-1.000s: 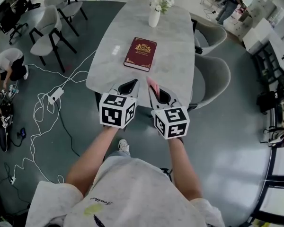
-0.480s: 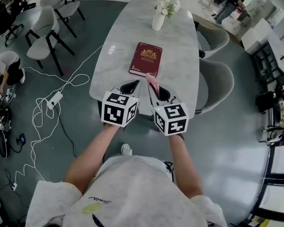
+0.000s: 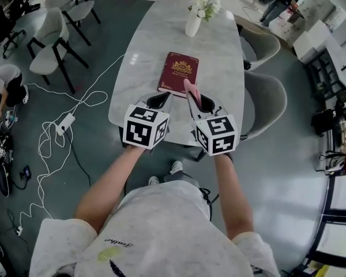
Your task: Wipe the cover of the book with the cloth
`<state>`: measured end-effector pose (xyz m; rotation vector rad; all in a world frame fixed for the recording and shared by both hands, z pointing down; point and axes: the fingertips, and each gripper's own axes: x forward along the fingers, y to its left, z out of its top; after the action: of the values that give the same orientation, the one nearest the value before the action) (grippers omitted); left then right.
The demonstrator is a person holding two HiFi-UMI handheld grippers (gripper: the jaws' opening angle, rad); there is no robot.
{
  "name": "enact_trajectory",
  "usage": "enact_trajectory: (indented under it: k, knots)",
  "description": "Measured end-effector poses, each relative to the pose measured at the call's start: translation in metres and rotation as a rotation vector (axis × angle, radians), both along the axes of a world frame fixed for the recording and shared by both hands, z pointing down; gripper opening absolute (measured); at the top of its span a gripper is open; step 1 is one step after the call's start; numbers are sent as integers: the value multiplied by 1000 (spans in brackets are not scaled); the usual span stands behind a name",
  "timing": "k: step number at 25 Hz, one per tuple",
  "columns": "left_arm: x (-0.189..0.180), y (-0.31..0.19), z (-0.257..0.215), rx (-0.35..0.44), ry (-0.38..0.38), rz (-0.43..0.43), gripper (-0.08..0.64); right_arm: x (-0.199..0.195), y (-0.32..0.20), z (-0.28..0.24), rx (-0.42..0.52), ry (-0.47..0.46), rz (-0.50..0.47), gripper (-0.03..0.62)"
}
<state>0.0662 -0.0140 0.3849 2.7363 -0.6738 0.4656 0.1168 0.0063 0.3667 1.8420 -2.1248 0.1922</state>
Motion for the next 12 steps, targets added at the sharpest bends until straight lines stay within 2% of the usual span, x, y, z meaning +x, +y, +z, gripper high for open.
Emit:
enact_trajectory:
  k: [12]
  knots:
    - [49,-56,10,-8,5,5,6,59,-73,14,-32,62,-55,20]
